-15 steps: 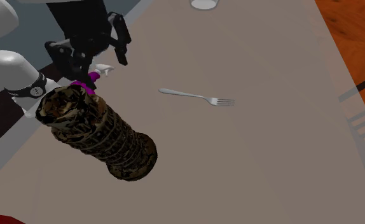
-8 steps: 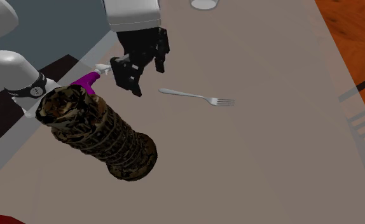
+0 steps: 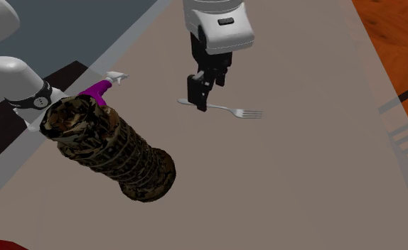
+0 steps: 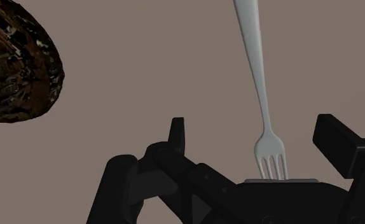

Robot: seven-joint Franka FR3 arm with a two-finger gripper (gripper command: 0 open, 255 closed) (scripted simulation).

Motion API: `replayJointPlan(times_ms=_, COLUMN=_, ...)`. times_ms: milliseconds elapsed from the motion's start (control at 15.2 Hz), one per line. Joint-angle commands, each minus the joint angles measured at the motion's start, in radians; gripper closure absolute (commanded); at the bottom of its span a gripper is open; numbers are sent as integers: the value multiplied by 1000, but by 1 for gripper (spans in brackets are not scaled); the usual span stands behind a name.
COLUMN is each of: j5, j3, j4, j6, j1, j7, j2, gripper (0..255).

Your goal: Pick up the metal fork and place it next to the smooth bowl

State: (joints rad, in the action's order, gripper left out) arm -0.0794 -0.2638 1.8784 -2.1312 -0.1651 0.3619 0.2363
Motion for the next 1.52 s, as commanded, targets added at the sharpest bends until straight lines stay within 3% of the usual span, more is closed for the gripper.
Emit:
replayJointPlan(times_ms=0, j5=-20, j3=0, j4=-89, j6=4, j1=-16, j7=20, j2=80, gripper=0)
replayJointPlan(times_ms=264, j5=-48, j3=2, j4=-238, j6=18, j1=-52, j7=50, j2=207, gripper=0)
replayJointPlan(times_ms=726, j5=-64, j3=10, j4=-207, j6=-61, j1=-58, j7=60, j2=256, gripper=0)
replayJointPlan(times_ms=1254, j5=-64, j3=10, j4=-207, j6=-61, j1=-58, j7=60, j2=256, gripper=0)
replayJointPlan(times_ms=1320, j5=-64, j3=10, j4=-207, j6=-61, j1=-58, j7=60, j2=256, gripper=255)
replayJointPlan(times_ms=1452, j5=-64, j3=10, j4=-207, j6=-61, j1=-58, j7=60, j2=256, gripper=255)
